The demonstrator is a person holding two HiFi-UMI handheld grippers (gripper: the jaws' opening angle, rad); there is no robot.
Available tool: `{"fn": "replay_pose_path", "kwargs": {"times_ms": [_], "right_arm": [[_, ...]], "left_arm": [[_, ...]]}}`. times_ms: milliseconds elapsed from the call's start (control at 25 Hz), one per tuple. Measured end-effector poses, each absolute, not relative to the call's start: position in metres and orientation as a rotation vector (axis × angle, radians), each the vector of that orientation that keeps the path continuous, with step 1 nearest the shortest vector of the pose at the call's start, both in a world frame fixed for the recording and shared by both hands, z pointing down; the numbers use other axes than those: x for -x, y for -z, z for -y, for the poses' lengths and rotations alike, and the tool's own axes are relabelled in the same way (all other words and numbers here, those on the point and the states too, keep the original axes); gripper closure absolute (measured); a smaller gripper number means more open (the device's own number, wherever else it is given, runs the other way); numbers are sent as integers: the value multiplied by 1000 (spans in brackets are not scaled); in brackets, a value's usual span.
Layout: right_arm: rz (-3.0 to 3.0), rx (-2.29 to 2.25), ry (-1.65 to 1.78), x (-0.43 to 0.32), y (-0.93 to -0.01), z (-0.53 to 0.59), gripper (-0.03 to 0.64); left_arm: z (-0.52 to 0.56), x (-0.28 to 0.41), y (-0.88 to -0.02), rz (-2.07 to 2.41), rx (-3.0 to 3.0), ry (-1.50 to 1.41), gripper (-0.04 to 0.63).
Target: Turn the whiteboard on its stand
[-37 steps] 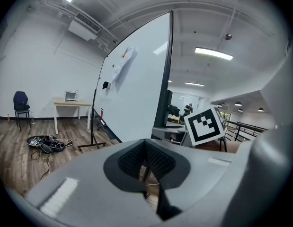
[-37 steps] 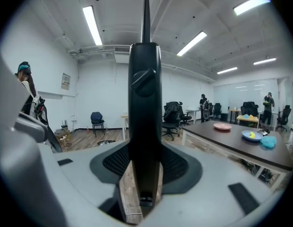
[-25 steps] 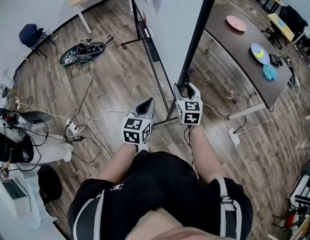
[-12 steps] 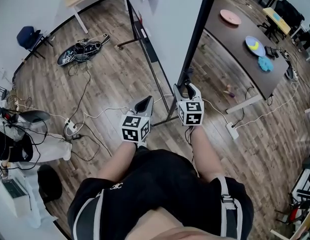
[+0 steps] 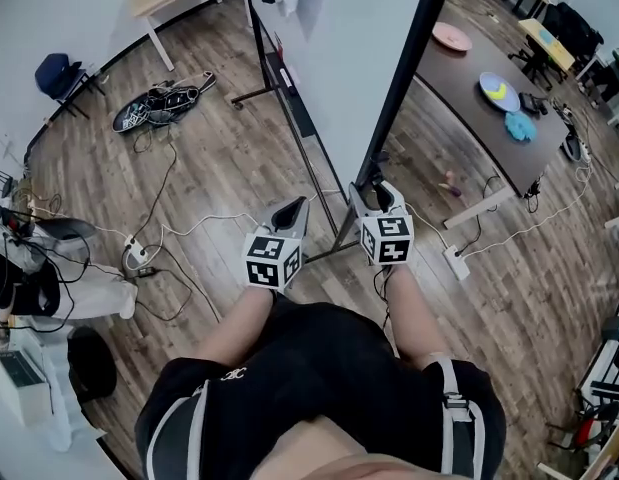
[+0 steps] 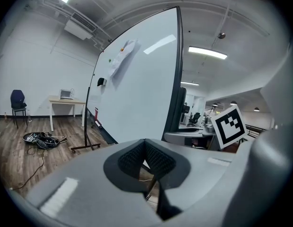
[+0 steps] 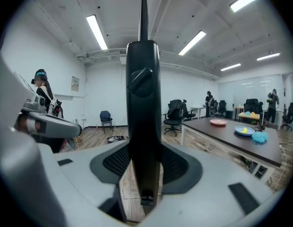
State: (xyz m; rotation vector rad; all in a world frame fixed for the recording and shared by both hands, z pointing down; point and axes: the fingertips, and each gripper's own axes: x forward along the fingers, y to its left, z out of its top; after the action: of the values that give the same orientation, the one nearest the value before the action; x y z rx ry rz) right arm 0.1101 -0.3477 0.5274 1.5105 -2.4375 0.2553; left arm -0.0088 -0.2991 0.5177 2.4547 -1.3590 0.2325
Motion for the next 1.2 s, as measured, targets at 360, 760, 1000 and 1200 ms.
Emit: {"fn": "replay_pose_path", "kwargs": {"times_ms": [360, 760, 1000, 1200], "right_arm": [[2450, -1506, -246, -138, -527, 313, 416], [2443, -1530, -231, -166, -528, 281, 417], [2430, -1552, -236, -186, -526, 266, 417], [2426, -1556, -237, -201, -526, 254, 417]], "left_arm": [[283, -28, -524, 1309, -2476, -243, 586], [271, -67, -531, 1208, -2526, -260, 586], [270, -77, -531, 1185, -2533, -267, 586], [264, -86, -533, 1176, -2536, -270, 586]]}}
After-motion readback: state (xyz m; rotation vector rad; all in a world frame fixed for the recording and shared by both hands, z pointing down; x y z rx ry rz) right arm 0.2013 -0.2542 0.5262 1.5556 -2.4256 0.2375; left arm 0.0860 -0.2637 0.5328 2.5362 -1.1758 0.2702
